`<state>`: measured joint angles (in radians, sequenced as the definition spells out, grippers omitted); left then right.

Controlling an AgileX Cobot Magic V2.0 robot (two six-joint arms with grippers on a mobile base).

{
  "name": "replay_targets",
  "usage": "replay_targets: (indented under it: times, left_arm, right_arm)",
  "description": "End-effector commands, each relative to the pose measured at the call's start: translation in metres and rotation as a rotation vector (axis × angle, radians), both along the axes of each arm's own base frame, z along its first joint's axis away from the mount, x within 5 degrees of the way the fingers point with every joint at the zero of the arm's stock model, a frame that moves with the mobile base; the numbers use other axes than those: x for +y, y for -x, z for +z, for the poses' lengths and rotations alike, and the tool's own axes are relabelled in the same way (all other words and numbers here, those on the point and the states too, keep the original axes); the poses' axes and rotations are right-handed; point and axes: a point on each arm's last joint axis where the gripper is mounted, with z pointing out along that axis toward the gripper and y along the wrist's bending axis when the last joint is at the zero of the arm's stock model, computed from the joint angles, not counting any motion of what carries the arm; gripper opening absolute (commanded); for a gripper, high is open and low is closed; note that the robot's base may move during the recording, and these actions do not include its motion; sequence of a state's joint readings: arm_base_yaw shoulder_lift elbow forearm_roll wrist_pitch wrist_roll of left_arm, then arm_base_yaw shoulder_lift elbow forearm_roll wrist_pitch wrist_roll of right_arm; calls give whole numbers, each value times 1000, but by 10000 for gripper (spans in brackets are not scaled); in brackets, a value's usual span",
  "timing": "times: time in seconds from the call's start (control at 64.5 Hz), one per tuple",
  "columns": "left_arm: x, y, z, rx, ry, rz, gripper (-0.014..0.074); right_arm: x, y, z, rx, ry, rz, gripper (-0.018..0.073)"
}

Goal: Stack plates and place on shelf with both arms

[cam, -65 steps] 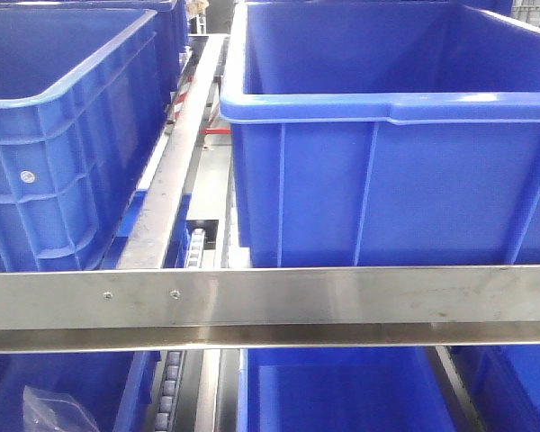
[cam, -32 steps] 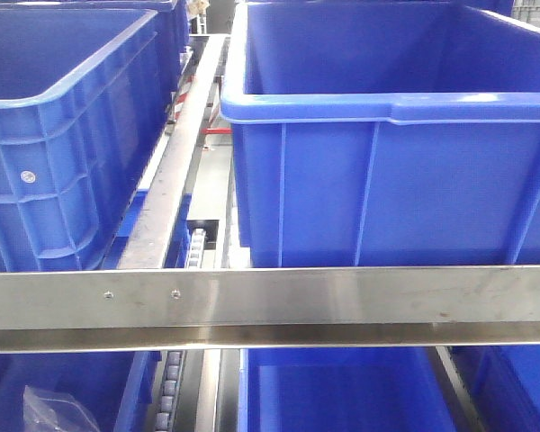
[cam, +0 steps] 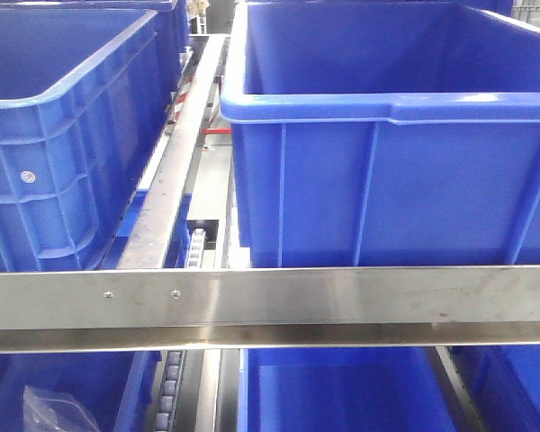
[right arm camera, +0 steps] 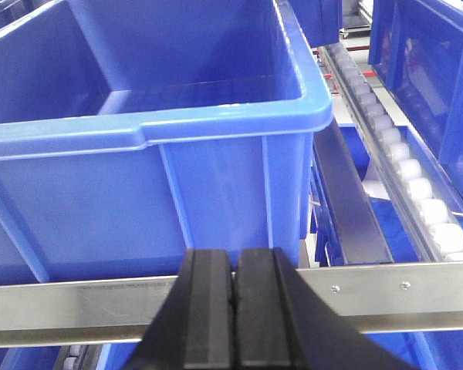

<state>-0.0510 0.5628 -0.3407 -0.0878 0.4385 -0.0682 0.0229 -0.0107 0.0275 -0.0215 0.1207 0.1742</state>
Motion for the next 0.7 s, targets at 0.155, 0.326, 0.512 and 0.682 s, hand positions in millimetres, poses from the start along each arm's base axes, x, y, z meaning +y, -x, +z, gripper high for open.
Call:
replay_targets:
  times: [0.155,0.326,0.512,0.682]
  left_arm:
    - [-1,-5,15,-94,15,4,87]
    - [5,8,25,-216,-135,-13,87]
    - [5,29,18,-509,-116,-5,87]
    - [5,42,-13,-689,-87,2,87]
  right_arm:
    - [0,1,8,-100,1,-4,27]
    - [0,1,8,-99,1,-4,27]
    - [0,1,8,-99,1,-4,27]
    - [0,1,8,-99,1,-4,27]
